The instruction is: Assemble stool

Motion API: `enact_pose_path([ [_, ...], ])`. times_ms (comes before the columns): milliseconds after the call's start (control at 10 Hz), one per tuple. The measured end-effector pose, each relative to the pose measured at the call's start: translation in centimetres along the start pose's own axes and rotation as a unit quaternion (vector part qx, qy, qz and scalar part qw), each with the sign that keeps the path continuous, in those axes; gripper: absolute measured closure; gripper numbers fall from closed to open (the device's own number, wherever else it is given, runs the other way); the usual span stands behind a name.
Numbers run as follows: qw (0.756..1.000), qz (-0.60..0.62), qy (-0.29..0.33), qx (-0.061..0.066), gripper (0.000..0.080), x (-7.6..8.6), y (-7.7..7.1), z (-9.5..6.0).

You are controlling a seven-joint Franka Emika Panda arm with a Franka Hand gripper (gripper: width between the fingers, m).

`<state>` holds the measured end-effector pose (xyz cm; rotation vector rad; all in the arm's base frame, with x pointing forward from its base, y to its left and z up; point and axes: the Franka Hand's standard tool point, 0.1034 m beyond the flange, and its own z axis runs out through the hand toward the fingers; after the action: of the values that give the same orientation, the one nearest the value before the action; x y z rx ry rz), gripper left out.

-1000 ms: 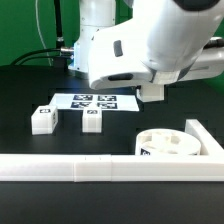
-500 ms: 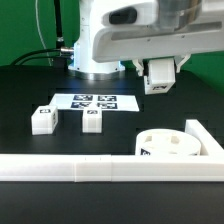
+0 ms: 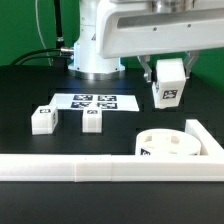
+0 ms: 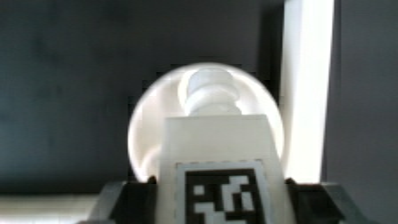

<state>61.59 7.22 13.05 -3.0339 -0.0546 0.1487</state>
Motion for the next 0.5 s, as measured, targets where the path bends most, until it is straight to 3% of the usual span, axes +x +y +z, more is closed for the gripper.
enact_pose_path([
  [400,0.989,-0.009,0.147,-0.012,0.0464,1.5,-0.1,-0.2],
  [500,0.979,-0.02,0.2,-0.016,0.0464,1.6,-0.8,0.3],
])
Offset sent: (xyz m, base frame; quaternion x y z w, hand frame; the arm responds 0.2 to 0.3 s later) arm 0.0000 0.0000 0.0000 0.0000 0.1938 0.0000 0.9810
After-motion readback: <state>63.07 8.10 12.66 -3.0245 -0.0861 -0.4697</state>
